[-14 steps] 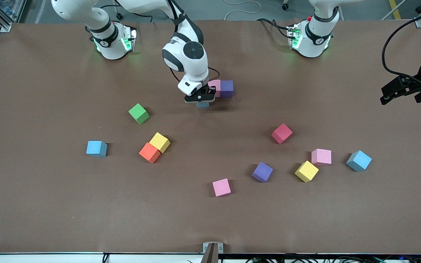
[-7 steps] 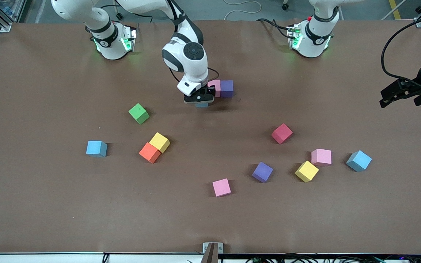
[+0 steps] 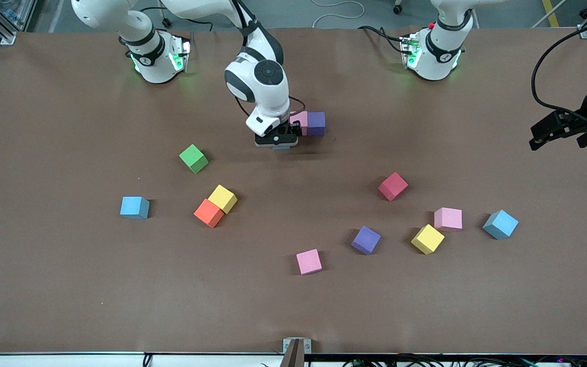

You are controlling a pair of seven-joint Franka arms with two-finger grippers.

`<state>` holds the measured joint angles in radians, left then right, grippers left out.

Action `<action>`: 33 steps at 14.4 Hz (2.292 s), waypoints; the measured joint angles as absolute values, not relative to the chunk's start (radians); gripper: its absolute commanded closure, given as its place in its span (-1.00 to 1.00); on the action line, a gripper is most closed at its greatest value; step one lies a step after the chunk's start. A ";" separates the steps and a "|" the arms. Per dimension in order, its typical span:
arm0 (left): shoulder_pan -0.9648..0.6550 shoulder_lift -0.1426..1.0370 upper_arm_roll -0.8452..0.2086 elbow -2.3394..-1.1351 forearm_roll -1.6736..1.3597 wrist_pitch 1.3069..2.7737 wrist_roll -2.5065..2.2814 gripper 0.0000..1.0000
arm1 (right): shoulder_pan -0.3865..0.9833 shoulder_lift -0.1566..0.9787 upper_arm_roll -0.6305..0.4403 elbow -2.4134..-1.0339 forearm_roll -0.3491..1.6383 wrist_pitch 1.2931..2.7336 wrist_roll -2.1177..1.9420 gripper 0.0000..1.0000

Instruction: Arrange 11 blocks into digit 3

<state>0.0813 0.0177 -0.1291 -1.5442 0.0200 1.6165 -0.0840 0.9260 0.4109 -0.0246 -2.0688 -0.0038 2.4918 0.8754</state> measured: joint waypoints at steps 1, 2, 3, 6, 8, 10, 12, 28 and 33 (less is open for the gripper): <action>0.081 0.018 -0.129 -1.544 0.020 1.616 -0.084 -1.00 | 0.904 0.394 -0.029 -2.052 -0.004 2.442 0.862 -1.00; 0.081 0.018 -0.129 -1.544 0.020 1.616 -0.084 -1.00 | 0.877 0.371 -0.033 -2.033 -0.004 2.391 0.849 -1.00; 0.081 0.018 -0.129 -1.544 0.020 1.616 -0.084 -1.00 | 0.846 0.344 -0.035 -2.019 -0.004 2.350 0.840 -1.00; 0.081 0.018 -0.129 -1.544 0.020 1.616 -0.084 -1.00 | 0.750 0.274 -0.041 -2.011 -0.004 2.256 0.831 -1.00; 0.081 0.018 -0.129 -1.544 0.020 1.616 -0.084 -1.00 | 0.678 0.248 -0.044 -2.011 -0.004 2.195 0.831 -1.00; 0.081 0.018 -0.129 -1.544 0.020 1.616 -0.084 -1.00 | 0.596 0.232 -0.047 -2.011 -0.004 2.156 0.831 -1.00; 0.082 0.019 -0.129 -1.544 0.020 1.616 -0.084 -1.00 | 0.499 0.229 -0.048 -2.011 -0.004 2.147 0.816 -1.00; 0.081 0.019 -0.129 -1.544 0.020 1.620 -0.084 -1.00 | 0.466 0.374 -0.022 -2.028 -0.003 2.472 1.087 -1.00; 0.080 0.027 -0.130 -1.545 0.020 1.626 -0.084 -1.00 | 0.467 0.428 -0.024 -2.028 -0.003 2.538 1.090 -1.00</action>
<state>0.0799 0.0274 -0.1300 -1.5445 0.0200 1.6263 -0.0840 0.4671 0.4281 -0.0236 -2.0275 -0.0032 2.5377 1.0901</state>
